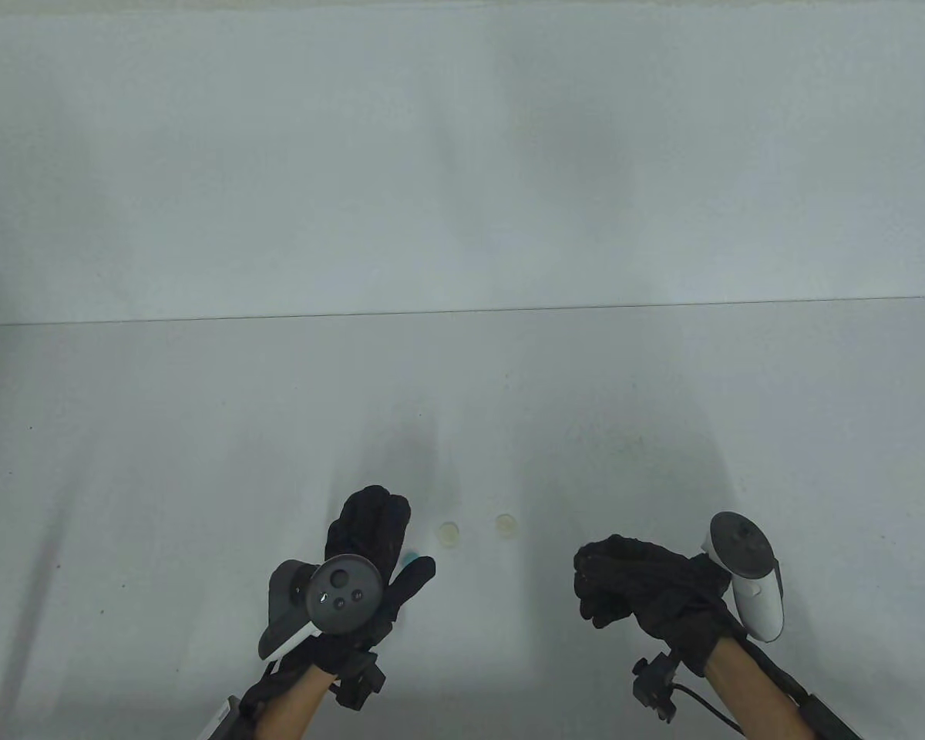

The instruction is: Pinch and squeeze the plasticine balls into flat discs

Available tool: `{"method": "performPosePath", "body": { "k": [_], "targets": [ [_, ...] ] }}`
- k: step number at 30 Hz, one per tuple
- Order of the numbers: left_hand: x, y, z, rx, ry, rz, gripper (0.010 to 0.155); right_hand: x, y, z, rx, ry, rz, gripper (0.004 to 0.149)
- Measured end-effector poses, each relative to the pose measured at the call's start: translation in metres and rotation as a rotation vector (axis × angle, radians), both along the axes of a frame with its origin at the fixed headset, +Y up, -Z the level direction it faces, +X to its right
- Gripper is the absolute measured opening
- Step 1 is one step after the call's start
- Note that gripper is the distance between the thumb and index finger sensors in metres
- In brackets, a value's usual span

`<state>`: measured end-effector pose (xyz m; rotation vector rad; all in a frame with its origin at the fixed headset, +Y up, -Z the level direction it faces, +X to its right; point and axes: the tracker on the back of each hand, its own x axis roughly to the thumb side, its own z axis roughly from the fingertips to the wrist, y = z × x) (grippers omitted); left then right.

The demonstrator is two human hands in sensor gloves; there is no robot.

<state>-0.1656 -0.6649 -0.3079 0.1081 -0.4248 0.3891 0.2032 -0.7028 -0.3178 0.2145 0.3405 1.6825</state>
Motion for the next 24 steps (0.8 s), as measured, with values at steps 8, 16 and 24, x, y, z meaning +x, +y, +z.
{"method": "performPosePath", "body": {
  "k": [8,16,24],
  "targets": [
    [0.0,0.0,0.0,0.006,0.002,0.0,0.079,0.003,-0.01,-0.001,-0.06,-0.004,-0.044,0.041],
    [-0.001,-0.001,0.0,0.002,0.004,-0.001,0.08,0.005,-0.012,-0.001,-0.068,-0.018,-0.095,0.057],
    [-0.001,-0.002,0.0,-0.002,0.002,-0.007,0.08,0.006,-0.01,-0.001,-0.045,-0.067,-0.059,0.039]
  ]
}}
